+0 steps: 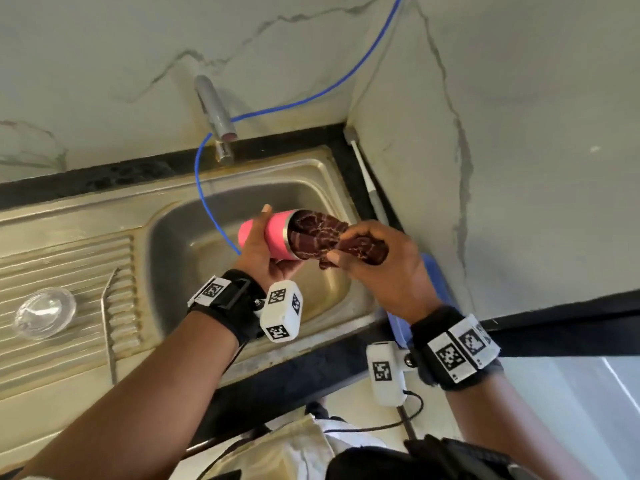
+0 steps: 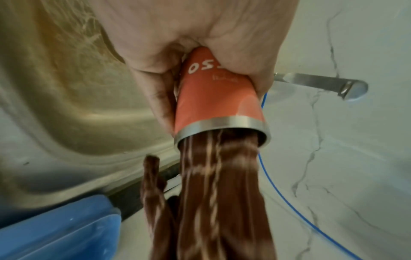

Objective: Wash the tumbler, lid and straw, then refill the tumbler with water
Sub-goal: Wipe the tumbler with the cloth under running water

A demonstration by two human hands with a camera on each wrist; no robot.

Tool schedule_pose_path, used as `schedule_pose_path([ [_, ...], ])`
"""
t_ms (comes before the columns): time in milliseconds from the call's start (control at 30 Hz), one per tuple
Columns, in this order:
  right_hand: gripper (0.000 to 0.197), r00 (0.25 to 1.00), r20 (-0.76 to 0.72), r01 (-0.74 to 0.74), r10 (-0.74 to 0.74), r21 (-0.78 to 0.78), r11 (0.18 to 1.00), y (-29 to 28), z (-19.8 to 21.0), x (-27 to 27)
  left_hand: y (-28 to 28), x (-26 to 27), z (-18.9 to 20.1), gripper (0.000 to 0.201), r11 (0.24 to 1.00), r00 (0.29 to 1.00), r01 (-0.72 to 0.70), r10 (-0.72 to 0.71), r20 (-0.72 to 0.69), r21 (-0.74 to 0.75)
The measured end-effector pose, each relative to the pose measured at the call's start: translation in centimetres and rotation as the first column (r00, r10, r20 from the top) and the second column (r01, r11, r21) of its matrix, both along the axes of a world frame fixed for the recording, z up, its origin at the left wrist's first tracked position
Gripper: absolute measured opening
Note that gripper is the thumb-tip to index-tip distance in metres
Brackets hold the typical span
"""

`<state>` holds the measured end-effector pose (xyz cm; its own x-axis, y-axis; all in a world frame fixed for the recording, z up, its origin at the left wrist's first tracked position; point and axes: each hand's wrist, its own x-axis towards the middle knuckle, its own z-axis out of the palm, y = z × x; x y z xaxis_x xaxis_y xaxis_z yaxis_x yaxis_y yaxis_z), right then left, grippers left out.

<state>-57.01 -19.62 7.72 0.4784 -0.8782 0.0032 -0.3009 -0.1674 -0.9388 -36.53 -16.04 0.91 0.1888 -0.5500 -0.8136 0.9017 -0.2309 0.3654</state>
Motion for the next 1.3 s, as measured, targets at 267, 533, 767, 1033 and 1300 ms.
schedule_pose_path([
  [267, 0.026, 0.948, -0.004, 0.317, -0.319, -0.105, 0.943, 1.2, -0.6, -9.9, -2.2, -4.6, -0.9, 0.064, 0.996, 0.995, 0.086, -0.085, 0.047, -0.01],
  [533, 0.034, 0.876, -0.31, 0.257, -0.371, -0.351, 0.9, 1.6, -8.8, -13.4, -2.8, -8.2, -1.1, 0.058, 0.98, 0.977, 0.2, -0.198, 0.076, -0.011],
  [767, 0.031, 0.756, -0.647, -0.093, -0.105, -0.265, 0.96, 0.9, -7.9, -12.3, -2.2, -8.6, -1.1, 0.06, 0.96, 0.965, 0.218, -0.239, -0.108, -0.176],
  [1033, 0.046, 0.491, -0.852, -0.116, -0.18, -0.269, 0.956, -0.5, -1.6, -12.2, -2.0, -7.5, -1.1, 0.057, 0.932, 0.934, 0.19, -0.268, -0.235, -0.307],
  [1300, 0.026, 0.911, -0.379, 0.148, -0.163, -0.07, 0.987, -1.5, -1.9, -7.7, -1.2, -5.9, -0.3, 0.057, 0.945, 0.96, 0.258, -0.275, -0.06, -0.2],
])
